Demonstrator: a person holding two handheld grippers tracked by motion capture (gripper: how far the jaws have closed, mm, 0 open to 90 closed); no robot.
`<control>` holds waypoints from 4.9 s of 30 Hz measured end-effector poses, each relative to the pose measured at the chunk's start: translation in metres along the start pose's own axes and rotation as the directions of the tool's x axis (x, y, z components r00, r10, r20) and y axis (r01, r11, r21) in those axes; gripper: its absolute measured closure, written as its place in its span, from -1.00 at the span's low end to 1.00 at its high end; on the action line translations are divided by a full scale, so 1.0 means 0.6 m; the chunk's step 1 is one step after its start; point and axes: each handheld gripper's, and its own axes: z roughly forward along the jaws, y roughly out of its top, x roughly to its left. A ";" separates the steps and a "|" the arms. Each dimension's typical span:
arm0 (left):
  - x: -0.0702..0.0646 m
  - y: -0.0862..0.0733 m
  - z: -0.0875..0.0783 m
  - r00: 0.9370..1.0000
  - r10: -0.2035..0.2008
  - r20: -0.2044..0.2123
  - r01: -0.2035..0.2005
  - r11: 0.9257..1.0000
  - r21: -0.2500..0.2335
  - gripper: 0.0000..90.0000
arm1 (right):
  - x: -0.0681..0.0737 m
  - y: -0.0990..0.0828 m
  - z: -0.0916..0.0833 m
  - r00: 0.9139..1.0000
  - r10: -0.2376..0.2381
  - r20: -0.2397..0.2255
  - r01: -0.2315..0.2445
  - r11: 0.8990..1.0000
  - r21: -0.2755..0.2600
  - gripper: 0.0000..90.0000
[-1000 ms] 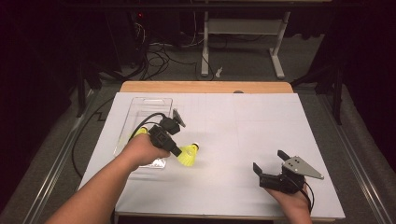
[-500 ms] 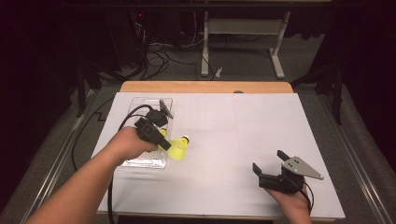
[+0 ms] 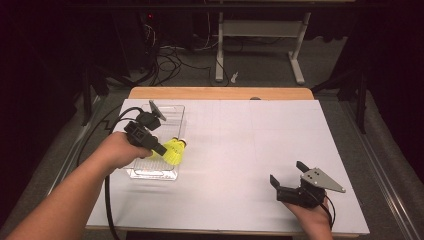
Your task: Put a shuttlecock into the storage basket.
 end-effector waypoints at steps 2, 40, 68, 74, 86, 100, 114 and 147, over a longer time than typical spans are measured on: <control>0.007 0.000 -0.003 1.000 -0.012 -0.004 0.012 1.000 -0.009 0.97 | 0.000 0.000 0.000 1.000 0.001 0.000 -0.001 1.000 0.000 -0.99; 0.121 -0.008 -0.029 0.991 -0.116 -0.065 0.113 0.993 -0.043 0.97 | 0.003 0.000 0.001 1.000 -0.001 0.004 0.001 1.000 0.005 -0.99; 0.161 -0.033 0.013 0.988 -0.131 -0.082 0.130 0.991 -0.012 0.97 | 0.002 -0.002 0.005 1.000 -0.002 0.001 0.002 1.000 0.012 -0.99; 0.166 -0.039 0.024 0.987 -0.134 -0.090 0.134 0.991 -0.002 0.97 | 0.001 -0.003 0.005 1.000 -0.001 0.001 0.001 1.000 0.012 -0.99; 0.170 -0.041 0.031 0.985 -0.143 -0.099 0.143 0.990 -0.003 0.97 | 0.002 -0.003 0.005 1.000 -0.001 0.000 0.001 1.000 0.012 -0.99; 0.164 -0.048 0.049 0.980 -0.107 -0.168 0.105 0.994 -0.016 0.96 | 0.001 -0.002 0.004 1.000 0.000 0.000 0.000 1.000 0.011 -0.99; 0.162 -0.049 0.058 0.978 -0.092 -0.187 0.086 0.996 -0.037 0.95 | 0.001 -0.002 0.004 1.000 0.001 -0.002 -0.001 1.000 0.011 -0.99; 0.147 -0.044 0.027 0.979 -0.123 -0.164 0.122 0.992 -0.015 0.32 | 0.004 -0.001 0.004 1.000 -0.002 -0.005 0.002 1.000 0.008 -0.99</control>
